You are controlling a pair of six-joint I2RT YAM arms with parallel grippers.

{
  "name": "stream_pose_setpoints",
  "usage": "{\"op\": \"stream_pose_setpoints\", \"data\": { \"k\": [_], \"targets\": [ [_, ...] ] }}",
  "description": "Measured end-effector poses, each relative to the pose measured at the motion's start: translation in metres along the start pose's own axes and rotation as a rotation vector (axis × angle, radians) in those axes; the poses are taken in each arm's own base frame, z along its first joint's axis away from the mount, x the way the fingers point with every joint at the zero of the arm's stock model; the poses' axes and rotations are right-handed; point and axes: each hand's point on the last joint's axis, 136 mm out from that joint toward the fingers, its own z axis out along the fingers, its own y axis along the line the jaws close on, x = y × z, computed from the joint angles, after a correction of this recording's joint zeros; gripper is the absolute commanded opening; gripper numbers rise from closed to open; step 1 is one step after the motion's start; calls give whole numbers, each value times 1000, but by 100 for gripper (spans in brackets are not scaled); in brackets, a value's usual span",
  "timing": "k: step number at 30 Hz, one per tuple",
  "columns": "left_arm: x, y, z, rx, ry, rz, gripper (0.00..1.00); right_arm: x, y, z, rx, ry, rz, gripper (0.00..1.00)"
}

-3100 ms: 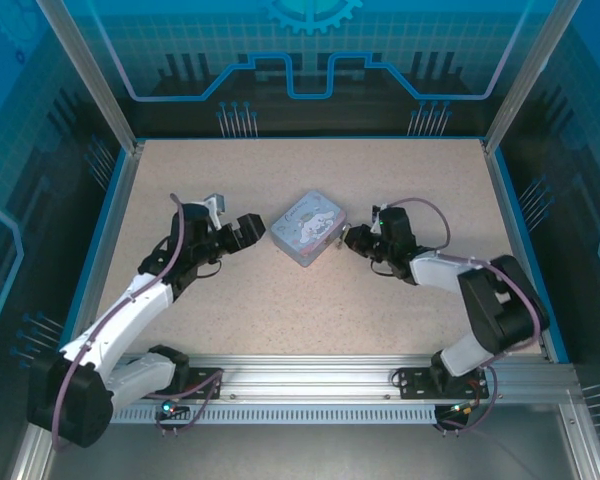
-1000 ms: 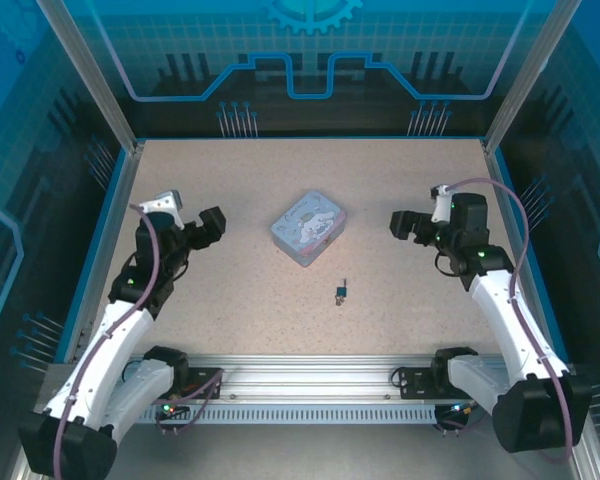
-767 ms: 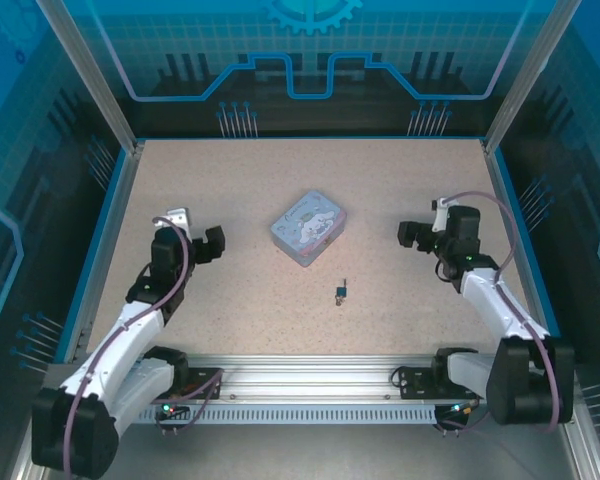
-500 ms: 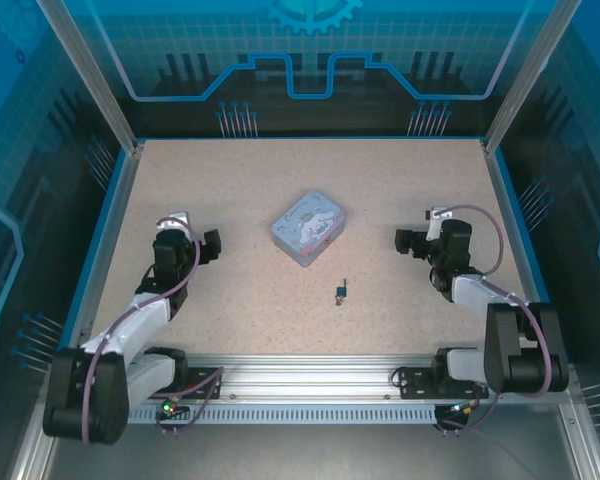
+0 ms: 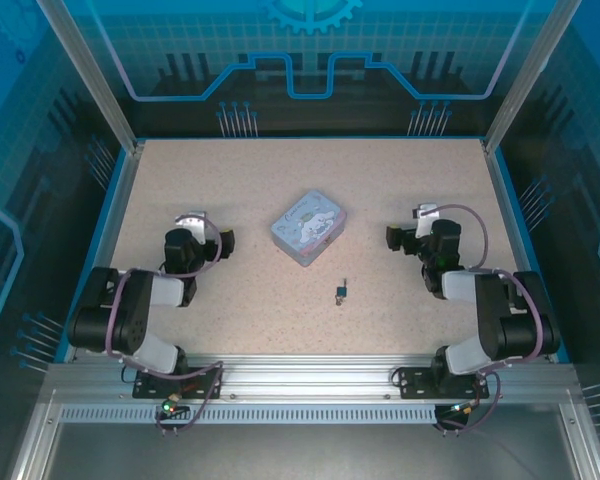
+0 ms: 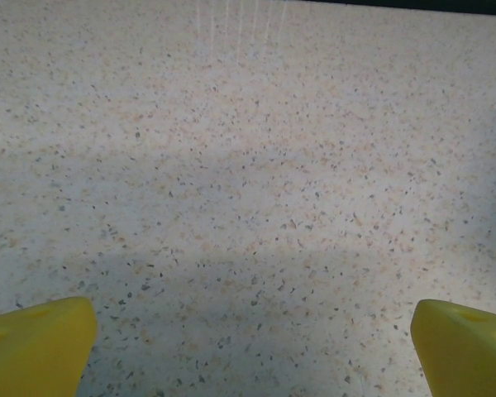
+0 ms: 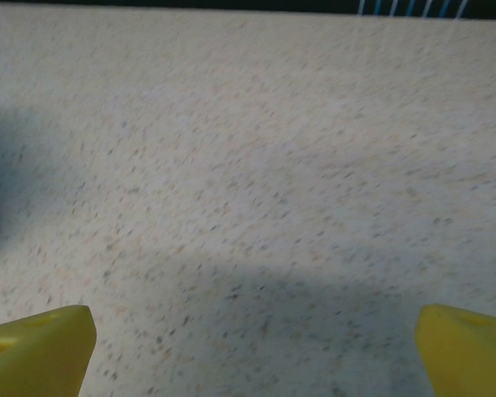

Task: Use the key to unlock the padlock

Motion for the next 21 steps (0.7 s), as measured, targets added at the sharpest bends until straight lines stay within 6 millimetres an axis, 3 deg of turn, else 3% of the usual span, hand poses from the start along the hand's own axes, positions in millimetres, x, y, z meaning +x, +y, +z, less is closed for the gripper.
{"op": "stream_pose_setpoints", "data": {
  "k": [7, 21],
  "targets": [
    [-15, 7, 4, -17, -38, -7, 99, -3, 0, 1, 18, -15, -31, 100],
    [-16, 7, 4, -17, -41, -7, 99, -5, 1, 1, 20, -21, -47, 100]
  ]
}}
